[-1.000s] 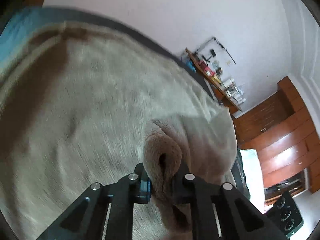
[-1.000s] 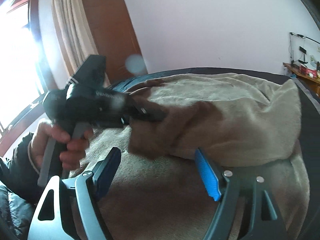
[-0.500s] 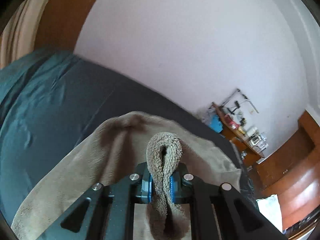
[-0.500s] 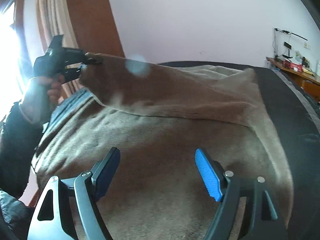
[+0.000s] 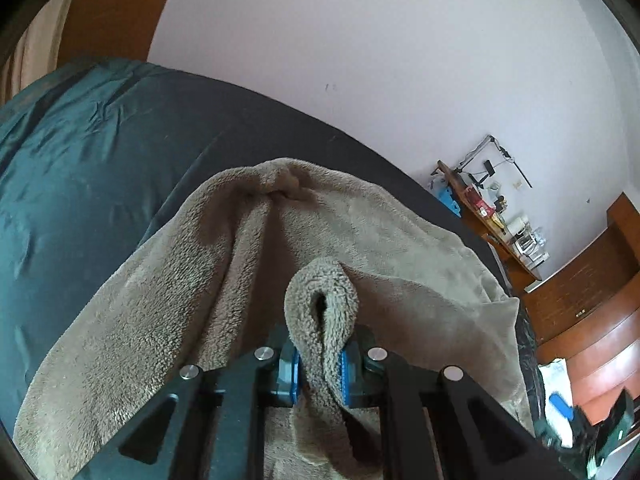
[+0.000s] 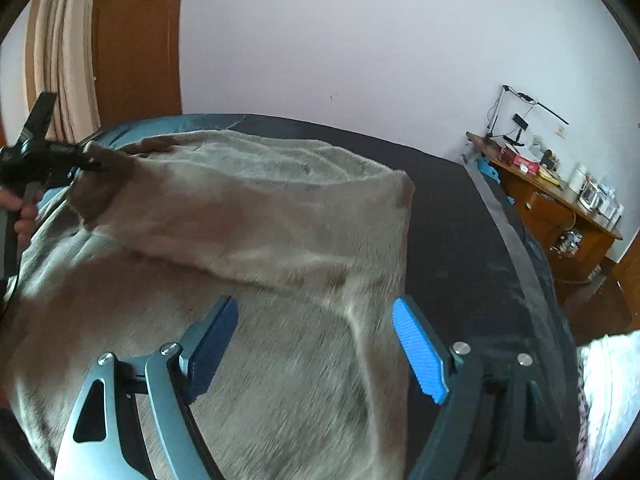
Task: Fold towel
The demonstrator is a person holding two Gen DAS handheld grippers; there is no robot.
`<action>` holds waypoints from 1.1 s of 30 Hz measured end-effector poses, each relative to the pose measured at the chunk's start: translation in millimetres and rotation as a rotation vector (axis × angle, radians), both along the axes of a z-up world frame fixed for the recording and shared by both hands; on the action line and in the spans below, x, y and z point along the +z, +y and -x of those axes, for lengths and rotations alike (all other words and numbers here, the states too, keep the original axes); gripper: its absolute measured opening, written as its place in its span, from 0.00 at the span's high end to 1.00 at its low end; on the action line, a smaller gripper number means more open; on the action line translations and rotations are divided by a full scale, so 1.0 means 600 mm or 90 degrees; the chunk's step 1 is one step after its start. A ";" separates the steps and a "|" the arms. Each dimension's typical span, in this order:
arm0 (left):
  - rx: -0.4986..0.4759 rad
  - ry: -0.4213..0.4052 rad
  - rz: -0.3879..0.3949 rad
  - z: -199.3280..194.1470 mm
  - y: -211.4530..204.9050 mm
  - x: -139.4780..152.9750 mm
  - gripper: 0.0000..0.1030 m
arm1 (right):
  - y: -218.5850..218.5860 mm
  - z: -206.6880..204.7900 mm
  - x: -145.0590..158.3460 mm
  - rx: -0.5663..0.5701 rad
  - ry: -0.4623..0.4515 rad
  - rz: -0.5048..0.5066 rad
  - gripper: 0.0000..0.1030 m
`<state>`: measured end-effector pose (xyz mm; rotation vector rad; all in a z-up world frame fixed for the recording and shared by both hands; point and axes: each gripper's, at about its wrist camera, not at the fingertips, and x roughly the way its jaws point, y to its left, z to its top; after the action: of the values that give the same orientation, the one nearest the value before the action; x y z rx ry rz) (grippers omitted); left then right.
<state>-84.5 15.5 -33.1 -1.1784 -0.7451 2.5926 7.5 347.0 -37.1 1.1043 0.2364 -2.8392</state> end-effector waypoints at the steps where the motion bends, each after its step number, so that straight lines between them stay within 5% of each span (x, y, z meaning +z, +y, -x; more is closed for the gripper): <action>1: 0.002 -0.004 -0.003 0.001 -0.003 -0.005 0.87 | 0.007 0.018 0.001 -0.015 -0.005 -0.001 0.20; 11: -0.007 -0.021 -0.010 0.015 -0.003 -0.028 0.87 | -0.006 0.078 -0.067 -0.010 -0.098 -0.087 0.20; 17: -0.001 -0.027 -0.018 0.015 -0.007 -0.023 0.87 | -0.013 0.112 -0.081 -0.005 -0.067 -0.143 0.16; 25: -0.012 -0.024 -0.009 0.014 0.002 -0.026 0.87 | 0.102 0.063 -0.036 -0.172 -0.001 -0.017 0.16; 29: -0.016 -0.022 -0.008 0.014 0.000 -0.027 0.87 | 0.099 0.062 -0.054 -0.144 -0.054 -0.029 0.15; 33: -0.018 -0.025 -0.020 0.016 -0.007 -0.032 0.87 | 0.088 0.046 -0.027 -0.052 -0.053 0.053 0.15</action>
<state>-94.0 11.6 -52.0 -1.2255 -0.7681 2.5326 -20.3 399.7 -53.1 1.2381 0.0679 -2.8361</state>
